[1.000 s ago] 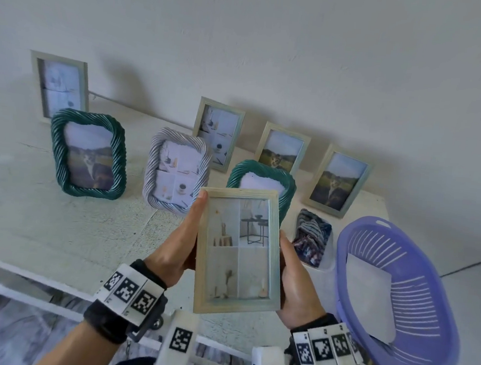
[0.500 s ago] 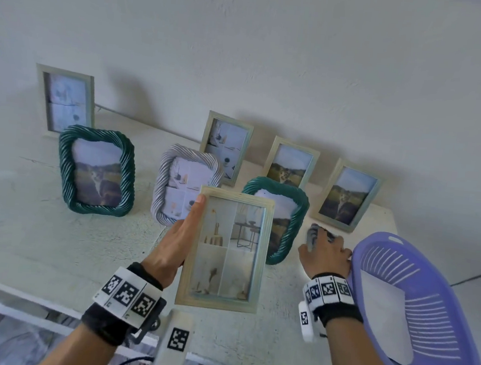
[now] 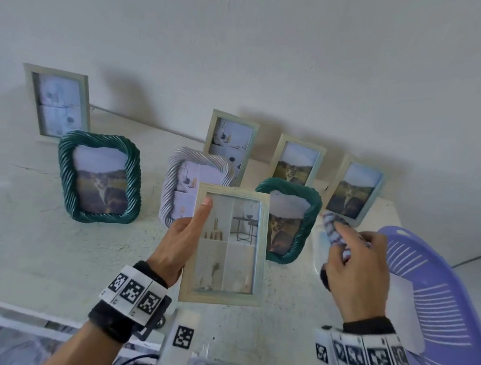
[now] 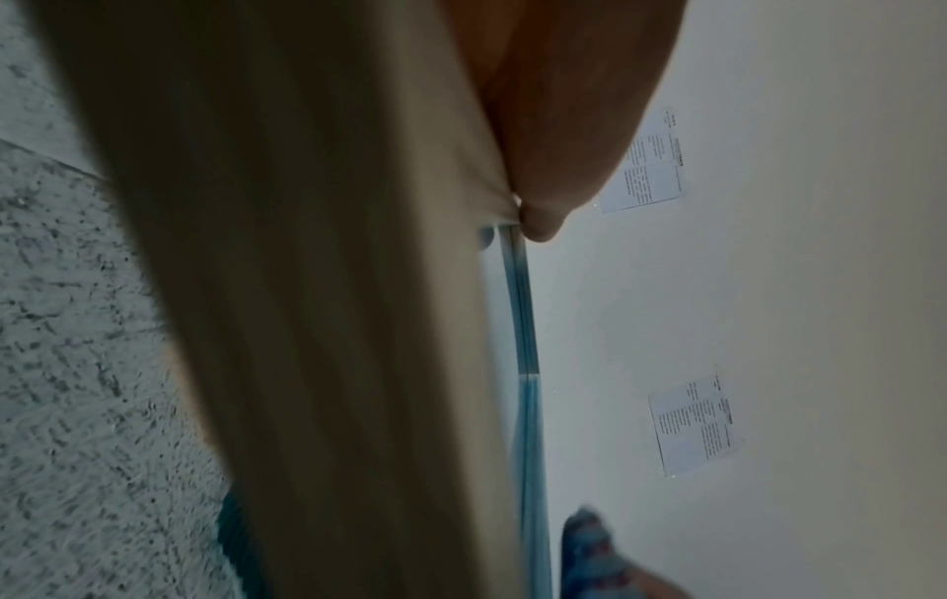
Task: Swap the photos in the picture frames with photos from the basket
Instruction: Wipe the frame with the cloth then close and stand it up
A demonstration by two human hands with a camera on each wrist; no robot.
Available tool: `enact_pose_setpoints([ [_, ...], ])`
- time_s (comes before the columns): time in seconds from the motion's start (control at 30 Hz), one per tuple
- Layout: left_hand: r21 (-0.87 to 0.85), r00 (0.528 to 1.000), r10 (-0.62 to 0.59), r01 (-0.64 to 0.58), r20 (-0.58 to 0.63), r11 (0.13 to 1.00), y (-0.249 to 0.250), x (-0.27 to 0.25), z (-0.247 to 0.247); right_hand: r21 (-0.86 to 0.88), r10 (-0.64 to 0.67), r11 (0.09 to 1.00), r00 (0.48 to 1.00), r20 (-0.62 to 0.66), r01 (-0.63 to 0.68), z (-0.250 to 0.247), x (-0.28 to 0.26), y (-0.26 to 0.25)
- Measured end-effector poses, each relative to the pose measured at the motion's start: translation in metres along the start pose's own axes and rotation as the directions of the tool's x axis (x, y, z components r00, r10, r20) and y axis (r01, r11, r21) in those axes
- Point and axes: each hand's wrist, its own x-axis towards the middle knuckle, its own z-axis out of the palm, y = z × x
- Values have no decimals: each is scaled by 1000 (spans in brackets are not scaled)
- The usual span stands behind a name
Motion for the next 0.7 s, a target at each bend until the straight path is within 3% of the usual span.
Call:
enact_pose_setpoints([
  [0.07,29,1000,-24,25,-16,999,-8,7,-3,73,-158,985,987,-20,159,-11,-20,-33],
  [0.2,99,999,12,-7,-51,995,-16,12,-4,36,-360,932,912,195,361,0,-43,-73],
  [0.33,125,995,55,-43,-88,991,-13,13,-7,-58,-352,920,885,303,386,4,-49,-86],
  [0.5,33,994,44,-40,-98,999,-17,21,-21,-22,-370,910,833,412,415,0,-73,-79],
  [0.7,15,997,65,-65,-37,998,-9,21,-16,-81,-338,923,892,299,377,1,-31,-86],
])
